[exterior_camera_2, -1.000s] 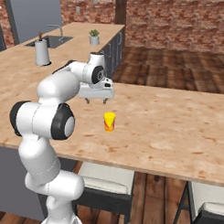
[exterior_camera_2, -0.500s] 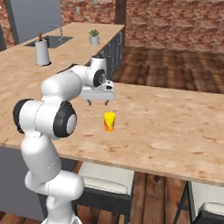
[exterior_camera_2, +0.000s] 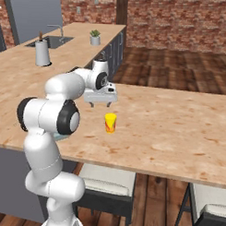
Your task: Pick the cup and tupperware and place them in the sink. Then turn on the water.
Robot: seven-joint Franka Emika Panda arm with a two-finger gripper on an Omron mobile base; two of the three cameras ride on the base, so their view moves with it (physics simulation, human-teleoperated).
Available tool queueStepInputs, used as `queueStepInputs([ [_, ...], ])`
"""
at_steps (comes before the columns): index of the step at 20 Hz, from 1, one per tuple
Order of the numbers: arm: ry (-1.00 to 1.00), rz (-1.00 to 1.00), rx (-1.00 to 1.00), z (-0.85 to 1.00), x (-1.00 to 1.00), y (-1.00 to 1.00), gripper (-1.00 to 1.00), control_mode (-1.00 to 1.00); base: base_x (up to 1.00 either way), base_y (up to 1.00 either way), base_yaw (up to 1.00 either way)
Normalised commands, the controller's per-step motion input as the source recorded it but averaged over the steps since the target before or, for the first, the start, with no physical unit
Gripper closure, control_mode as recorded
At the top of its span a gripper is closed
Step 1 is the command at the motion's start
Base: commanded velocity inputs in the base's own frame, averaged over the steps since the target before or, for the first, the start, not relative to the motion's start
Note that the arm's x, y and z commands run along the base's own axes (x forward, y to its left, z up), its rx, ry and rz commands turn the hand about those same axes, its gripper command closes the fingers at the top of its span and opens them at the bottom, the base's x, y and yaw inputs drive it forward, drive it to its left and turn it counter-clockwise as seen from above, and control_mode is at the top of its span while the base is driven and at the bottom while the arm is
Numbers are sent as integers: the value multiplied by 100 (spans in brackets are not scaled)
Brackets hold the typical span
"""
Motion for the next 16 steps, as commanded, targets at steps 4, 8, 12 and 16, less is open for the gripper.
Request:
queueStepInputs([
  [4,0,0,0,-10,19,-2,-100,-100,0,0,0],
  [8,0,0,0,-5,12,-6,-100,-100,0,0,0],
  [12,0,0,0,-4,14,-9,-100,-100,0,0,0],
  [16,0,0,0,-3,11,-8,-100,-100,0,0,0],
])
